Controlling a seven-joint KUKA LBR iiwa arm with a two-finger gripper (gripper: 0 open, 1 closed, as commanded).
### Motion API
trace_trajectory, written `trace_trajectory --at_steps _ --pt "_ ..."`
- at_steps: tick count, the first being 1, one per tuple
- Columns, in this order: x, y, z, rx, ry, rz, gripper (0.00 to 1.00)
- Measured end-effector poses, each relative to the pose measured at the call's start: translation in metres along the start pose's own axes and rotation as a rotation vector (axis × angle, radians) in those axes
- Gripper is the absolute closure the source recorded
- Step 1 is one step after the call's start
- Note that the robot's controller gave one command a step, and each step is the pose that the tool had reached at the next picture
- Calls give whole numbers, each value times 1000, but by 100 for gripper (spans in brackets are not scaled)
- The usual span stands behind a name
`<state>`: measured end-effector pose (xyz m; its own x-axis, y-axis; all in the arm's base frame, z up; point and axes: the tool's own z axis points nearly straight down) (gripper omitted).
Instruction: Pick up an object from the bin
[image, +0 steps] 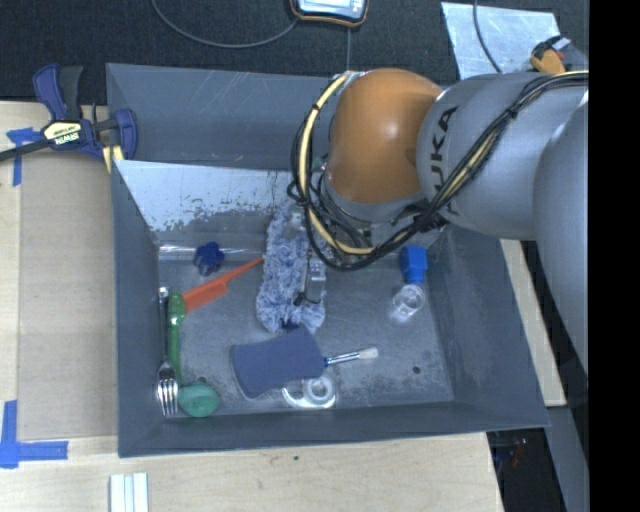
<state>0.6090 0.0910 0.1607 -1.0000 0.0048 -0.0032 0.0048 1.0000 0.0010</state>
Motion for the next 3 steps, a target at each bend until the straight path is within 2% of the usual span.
trace_trajectory --at_steps 1,2,3 --pt "-5 -6 84 0 1 -247 0" --pt "-5 -6 94 0 5 -253 0" --pt "15 -2 86 -1 -6 -260 100"
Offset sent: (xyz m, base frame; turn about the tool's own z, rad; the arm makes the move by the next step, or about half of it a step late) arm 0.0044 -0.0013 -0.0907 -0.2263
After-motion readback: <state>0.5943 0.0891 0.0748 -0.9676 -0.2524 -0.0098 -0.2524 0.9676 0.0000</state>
